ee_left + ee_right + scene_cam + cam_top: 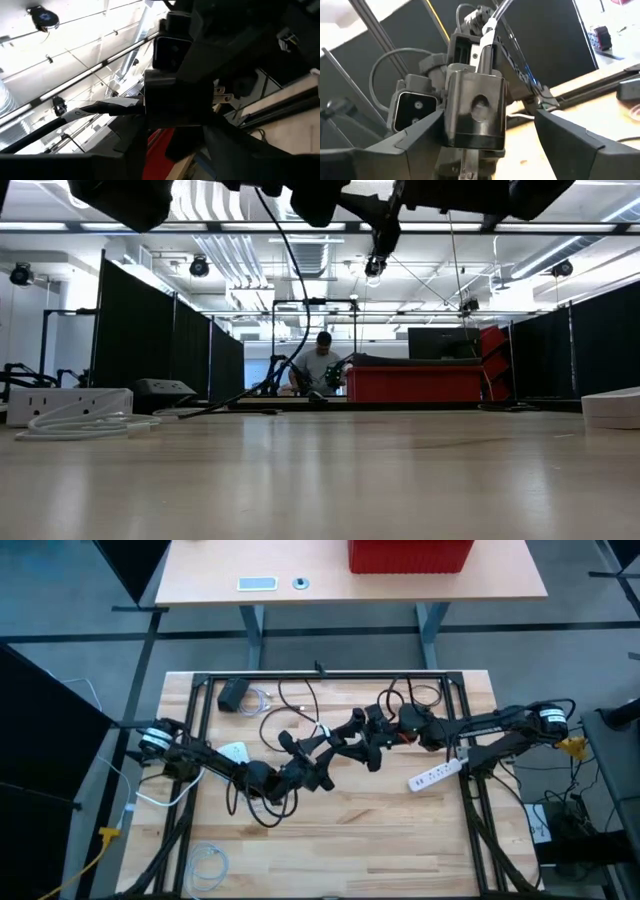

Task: Insert USB
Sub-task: Insert the black charger cable into the black charger adapter

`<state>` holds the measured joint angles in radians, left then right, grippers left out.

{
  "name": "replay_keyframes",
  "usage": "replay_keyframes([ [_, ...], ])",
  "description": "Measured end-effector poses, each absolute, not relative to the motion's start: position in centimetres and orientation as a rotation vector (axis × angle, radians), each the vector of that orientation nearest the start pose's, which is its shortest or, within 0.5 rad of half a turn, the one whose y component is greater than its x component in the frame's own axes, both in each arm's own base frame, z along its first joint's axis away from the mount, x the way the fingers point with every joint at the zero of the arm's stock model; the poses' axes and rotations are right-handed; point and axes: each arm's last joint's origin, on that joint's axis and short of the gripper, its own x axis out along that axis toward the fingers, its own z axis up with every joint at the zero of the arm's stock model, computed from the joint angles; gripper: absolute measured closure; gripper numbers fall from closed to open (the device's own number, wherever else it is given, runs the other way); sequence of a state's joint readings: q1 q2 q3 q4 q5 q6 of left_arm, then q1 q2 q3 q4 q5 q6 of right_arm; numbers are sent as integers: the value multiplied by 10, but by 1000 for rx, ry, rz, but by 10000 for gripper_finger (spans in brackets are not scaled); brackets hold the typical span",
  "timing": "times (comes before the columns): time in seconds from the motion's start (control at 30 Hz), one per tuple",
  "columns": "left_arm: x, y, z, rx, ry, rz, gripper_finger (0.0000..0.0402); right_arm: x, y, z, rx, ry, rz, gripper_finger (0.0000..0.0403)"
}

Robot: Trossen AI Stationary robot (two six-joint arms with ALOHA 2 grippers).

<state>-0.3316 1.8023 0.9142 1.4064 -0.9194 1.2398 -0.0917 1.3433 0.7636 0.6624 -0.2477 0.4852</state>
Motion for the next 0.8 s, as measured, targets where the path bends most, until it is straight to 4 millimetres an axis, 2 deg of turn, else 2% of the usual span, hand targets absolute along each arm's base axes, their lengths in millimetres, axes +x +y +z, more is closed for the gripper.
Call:
replay_keyframes([
  [0.2, 345, -95, 245, 907, 71, 739, 238, 280, -19, 288, 452, 105, 139, 136],
  [0.57, 351, -98, 237, 943, 63, 595, 238, 284, -16, 307, 489, 233, 221, 172],
  [0.8, 352, -99, 235, 938, 56, 561, 238, 285, -15, 310, 505, 295, 244, 186],
])
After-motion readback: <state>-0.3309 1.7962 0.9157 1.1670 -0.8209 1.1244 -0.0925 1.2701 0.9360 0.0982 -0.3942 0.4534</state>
